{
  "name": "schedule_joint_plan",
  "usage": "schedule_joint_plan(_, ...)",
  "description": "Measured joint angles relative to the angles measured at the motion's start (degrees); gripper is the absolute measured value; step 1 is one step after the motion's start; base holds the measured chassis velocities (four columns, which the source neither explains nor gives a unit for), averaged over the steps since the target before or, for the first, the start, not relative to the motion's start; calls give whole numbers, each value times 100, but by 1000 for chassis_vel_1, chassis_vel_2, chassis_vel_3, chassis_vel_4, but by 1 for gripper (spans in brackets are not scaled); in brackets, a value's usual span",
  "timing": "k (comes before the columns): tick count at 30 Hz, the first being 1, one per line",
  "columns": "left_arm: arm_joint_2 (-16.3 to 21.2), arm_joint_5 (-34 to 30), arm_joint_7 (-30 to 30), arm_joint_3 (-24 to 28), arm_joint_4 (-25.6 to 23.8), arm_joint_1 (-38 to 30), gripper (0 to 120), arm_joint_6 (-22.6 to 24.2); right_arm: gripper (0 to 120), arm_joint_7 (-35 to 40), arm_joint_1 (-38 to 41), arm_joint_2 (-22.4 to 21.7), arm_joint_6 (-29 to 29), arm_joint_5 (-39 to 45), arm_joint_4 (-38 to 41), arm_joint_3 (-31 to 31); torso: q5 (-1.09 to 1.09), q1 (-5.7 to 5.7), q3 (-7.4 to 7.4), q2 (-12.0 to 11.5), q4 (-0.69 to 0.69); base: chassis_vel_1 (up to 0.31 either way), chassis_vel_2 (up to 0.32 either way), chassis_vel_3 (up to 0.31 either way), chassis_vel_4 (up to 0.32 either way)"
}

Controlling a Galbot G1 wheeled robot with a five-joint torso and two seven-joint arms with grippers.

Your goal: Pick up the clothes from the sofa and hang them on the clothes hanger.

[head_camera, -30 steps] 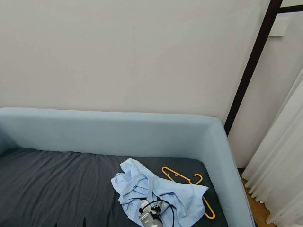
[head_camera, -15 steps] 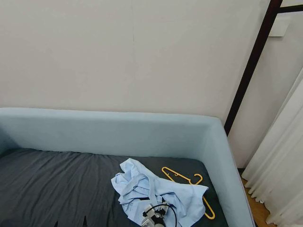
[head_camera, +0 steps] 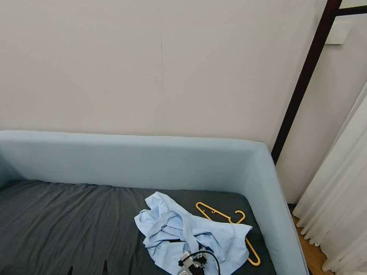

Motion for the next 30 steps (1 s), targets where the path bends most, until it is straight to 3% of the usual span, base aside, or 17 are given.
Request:
schedule_joint_plan(11, 14, -13, 8, -6, -12, 14, 100, -19, 3, -96, 81, 4, 54, 158, 24, -14, 0, 0, 0, 0, 0, 0, 0, 0, 0)
schedule_joint_plan(18, 70, -14, 9, -3, -11, -8, 100, 17, 0, -217, 44, -200, 199, -225, 333, -62, 0, 0, 0, 0, 0, 0, 0, 0, 0)
schedule_joint_plan(24, 592, -352, 25, 118, -129, -153, 100, 422, 0, -496, 28, -557, 411, -430, 753, 88, -2, 0, 0, 0, 1, 0, 0, 0, 0)
schedule_joint_plan(28, 1389, -1155, 99, 164, -308, -373, 100, 965, 0, -718, 77, -808, 569, -456, 964, 142, -1, 0, 0, 0, -2, 0, 0, 0, 0)
schedule_joint_plan(30, 1571, -1368, 118, 173, -332, -423, 100, 1081, 0, -751, 129, -829, 614, -470, 974, 130, -1, 0, 0, 0, -1, 0, 0, 0, 0)
